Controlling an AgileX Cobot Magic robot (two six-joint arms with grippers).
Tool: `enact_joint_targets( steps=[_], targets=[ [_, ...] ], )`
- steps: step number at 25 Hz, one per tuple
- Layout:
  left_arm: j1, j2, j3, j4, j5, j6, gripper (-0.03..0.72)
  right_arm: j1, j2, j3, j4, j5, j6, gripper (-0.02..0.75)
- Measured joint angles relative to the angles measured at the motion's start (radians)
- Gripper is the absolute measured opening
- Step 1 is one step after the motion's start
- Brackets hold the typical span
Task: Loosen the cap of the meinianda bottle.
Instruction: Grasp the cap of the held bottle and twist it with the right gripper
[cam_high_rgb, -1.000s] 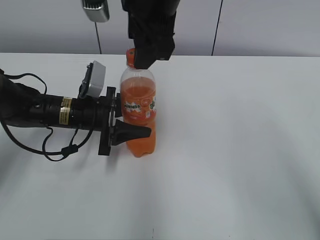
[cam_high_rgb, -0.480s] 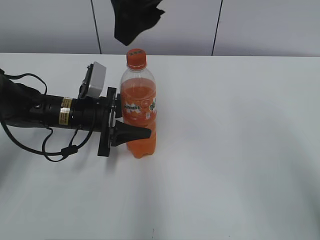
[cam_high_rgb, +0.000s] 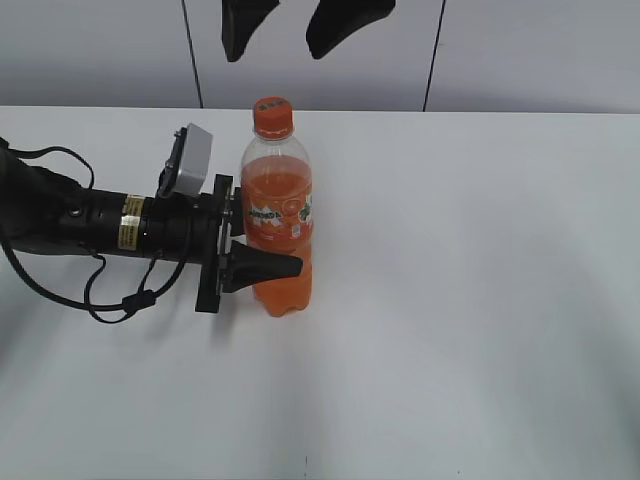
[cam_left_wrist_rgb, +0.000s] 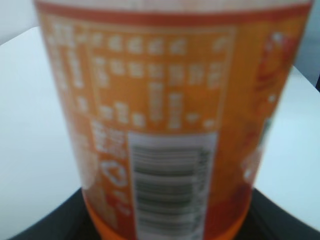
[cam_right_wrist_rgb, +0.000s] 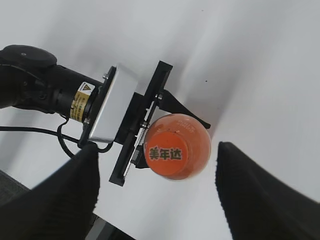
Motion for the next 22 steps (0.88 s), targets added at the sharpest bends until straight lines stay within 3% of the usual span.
enact_joint_targets(
  steps=[5, 22],
  targets=[
    [0.000, 0.000, 0.000, 0.000, 0.000, 0.000, 0.391, 0.000, 0.028, 0.001, -0.006, 0.000, 0.005, 0.478],
    [0.000, 0.000, 0.000, 0.000, 0.000, 0.000, 0.391, 0.000, 0.076, 0.043, -0.017, 0.000, -0.010, 0.461]
  ],
)
